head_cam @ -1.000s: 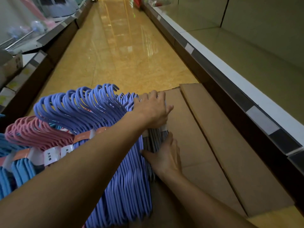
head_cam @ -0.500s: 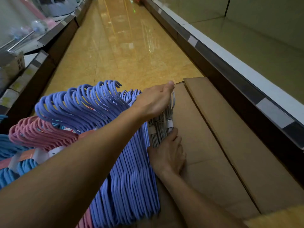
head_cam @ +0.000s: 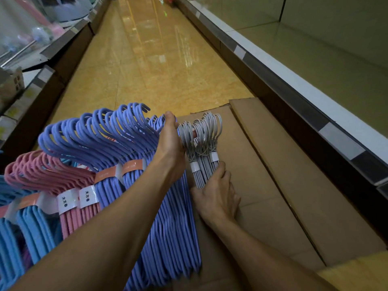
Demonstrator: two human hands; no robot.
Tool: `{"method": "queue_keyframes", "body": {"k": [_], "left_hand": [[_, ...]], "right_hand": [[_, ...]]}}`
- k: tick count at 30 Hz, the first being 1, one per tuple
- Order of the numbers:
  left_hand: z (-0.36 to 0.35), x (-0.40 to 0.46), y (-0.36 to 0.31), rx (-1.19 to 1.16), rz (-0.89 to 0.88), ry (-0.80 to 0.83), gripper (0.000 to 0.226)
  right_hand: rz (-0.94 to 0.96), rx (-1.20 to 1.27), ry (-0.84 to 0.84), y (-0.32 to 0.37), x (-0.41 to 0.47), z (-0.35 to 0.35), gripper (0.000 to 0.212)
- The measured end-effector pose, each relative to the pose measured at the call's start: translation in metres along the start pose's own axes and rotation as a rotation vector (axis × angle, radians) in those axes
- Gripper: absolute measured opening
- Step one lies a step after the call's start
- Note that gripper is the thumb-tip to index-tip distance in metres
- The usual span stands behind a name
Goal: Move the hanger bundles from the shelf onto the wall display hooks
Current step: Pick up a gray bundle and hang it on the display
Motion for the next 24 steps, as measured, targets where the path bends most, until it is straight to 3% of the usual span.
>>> {"method": "queue_keyframes", "body": {"k": [8, 11, 14, 19, 24], "left_hand": [[-0.02, -0.008, -0.008, -0.022, -0.03, 0.092, 0.064], [-0.037, -0.011, -0.01, 0.008, -0.065, 0.222, 0.063], [-0.048, -0.023, -0.023, 0.078, -0.127, 0.185, 0.035], [-0.063, -0.059, -0.059, 0.102, -0.167, 0.187, 0.035], [-0.061, -0.112, -0.13, 0.034, -0.203, 0.151, 0.036]], "right_hand": [[0.061, -0.047, -0.035, -0.012, 0.006, 0.028, 0.096], [0.088, -0.072, -0.052, -0.017, 0.01, 0.046, 0.098], [0.119, -0.092, -0.083, -0.018, 0.01, 0.069, 0.098], [0.121, -0.108, -0.109, -0.007, -0.007, 0.122, 0.097], [0.192, -0.075, -0.079, 0.046, -0.035, 0.183, 0.096]]}}
Point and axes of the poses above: each hand's wrist, its own x-axis towards the middle knuckle, its own z-axis out of the back of the hand, y = z × x, the point moved 9 cm from there along x, towards the middle knuckle, and after that the axes turned 1 degree about z, right-handed, at the moved point
